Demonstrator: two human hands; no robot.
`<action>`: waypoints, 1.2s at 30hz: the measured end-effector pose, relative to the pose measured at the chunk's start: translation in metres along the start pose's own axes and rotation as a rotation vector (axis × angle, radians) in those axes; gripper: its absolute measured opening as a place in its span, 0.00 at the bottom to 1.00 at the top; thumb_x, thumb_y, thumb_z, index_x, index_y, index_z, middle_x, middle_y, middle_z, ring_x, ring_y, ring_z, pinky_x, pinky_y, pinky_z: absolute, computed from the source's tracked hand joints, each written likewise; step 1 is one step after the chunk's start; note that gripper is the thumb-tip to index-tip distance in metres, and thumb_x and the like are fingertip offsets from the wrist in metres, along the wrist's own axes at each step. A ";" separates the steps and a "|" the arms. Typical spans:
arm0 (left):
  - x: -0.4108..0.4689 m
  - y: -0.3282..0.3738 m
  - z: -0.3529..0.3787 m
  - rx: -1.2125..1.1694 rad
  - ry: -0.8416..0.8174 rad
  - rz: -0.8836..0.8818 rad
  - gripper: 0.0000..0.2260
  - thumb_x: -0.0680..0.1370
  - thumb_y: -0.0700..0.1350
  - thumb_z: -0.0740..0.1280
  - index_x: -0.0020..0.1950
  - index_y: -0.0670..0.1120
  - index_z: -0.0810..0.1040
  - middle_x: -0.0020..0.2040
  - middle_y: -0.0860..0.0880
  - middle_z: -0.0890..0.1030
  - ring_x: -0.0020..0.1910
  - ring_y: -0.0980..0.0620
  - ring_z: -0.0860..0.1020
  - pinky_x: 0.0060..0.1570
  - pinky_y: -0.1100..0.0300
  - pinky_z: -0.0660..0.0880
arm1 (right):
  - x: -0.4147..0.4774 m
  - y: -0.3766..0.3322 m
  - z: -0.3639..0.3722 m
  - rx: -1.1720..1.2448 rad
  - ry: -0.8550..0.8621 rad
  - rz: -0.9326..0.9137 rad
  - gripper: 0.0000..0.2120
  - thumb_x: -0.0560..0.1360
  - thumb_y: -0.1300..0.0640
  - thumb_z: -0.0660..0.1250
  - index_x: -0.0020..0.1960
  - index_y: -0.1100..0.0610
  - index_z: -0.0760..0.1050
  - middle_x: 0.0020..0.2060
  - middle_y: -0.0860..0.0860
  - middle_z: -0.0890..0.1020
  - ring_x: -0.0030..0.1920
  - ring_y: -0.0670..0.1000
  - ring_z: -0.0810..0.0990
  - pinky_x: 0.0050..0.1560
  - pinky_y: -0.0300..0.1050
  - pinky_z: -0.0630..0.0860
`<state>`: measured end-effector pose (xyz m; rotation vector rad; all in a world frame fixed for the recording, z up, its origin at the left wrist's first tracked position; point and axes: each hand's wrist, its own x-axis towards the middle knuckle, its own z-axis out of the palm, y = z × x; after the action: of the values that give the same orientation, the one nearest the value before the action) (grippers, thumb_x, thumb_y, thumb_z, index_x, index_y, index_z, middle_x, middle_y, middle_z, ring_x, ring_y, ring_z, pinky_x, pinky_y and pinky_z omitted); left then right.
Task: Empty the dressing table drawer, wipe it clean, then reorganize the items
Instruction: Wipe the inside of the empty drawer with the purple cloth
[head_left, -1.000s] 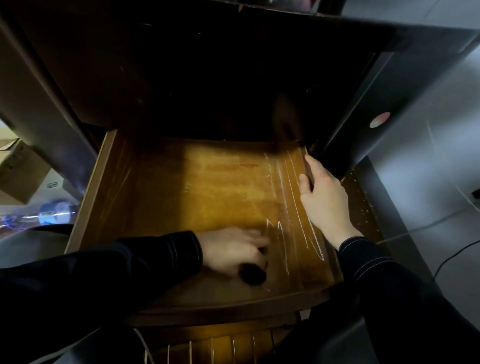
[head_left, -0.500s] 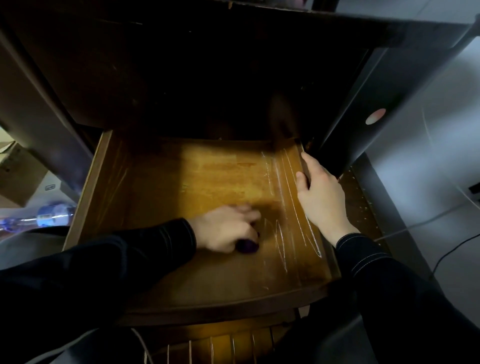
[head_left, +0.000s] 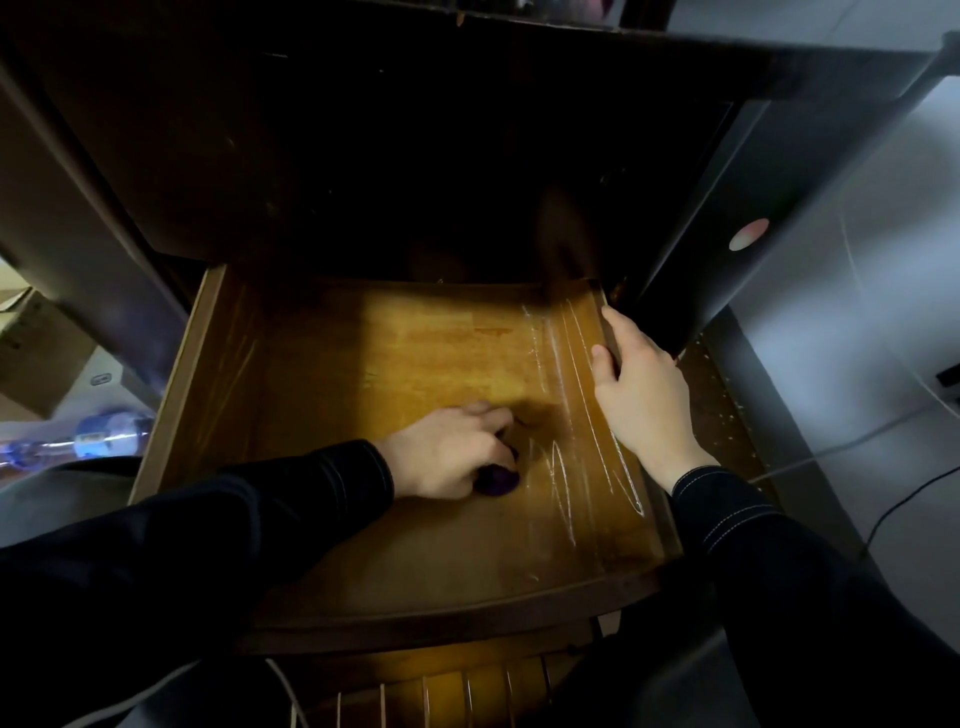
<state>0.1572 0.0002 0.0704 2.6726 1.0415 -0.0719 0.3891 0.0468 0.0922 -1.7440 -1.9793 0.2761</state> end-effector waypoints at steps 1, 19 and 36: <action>-0.002 0.004 0.003 0.001 -0.005 0.010 0.17 0.75 0.40 0.67 0.63 0.53 0.79 0.62 0.49 0.71 0.62 0.46 0.70 0.52 0.51 0.76 | 0.000 -0.001 0.000 0.000 -0.002 0.001 0.23 0.84 0.51 0.59 0.79 0.48 0.61 0.68 0.51 0.77 0.63 0.54 0.79 0.58 0.49 0.78; -0.015 0.041 0.028 -0.052 -0.134 0.234 0.23 0.73 0.43 0.70 0.69 0.51 0.75 0.64 0.47 0.69 0.63 0.46 0.69 0.55 0.49 0.77 | -0.001 -0.004 -0.003 0.006 -0.002 -0.002 0.23 0.84 0.52 0.59 0.79 0.49 0.62 0.69 0.51 0.77 0.65 0.54 0.78 0.60 0.51 0.77; -0.004 0.041 0.040 -0.085 -0.083 0.267 0.25 0.72 0.41 0.69 0.69 0.53 0.75 0.61 0.48 0.71 0.61 0.46 0.70 0.51 0.51 0.74 | -0.001 -0.006 -0.004 0.011 0.001 0.008 0.23 0.84 0.52 0.59 0.78 0.50 0.63 0.68 0.51 0.77 0.63 0.54 0.79 0.57 0.48 0.77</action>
<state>0.1838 -0.0420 0.0418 2.6795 0.6409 -0.0833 0.3860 0.0444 0.0985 -1.7447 -1.9666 0.2884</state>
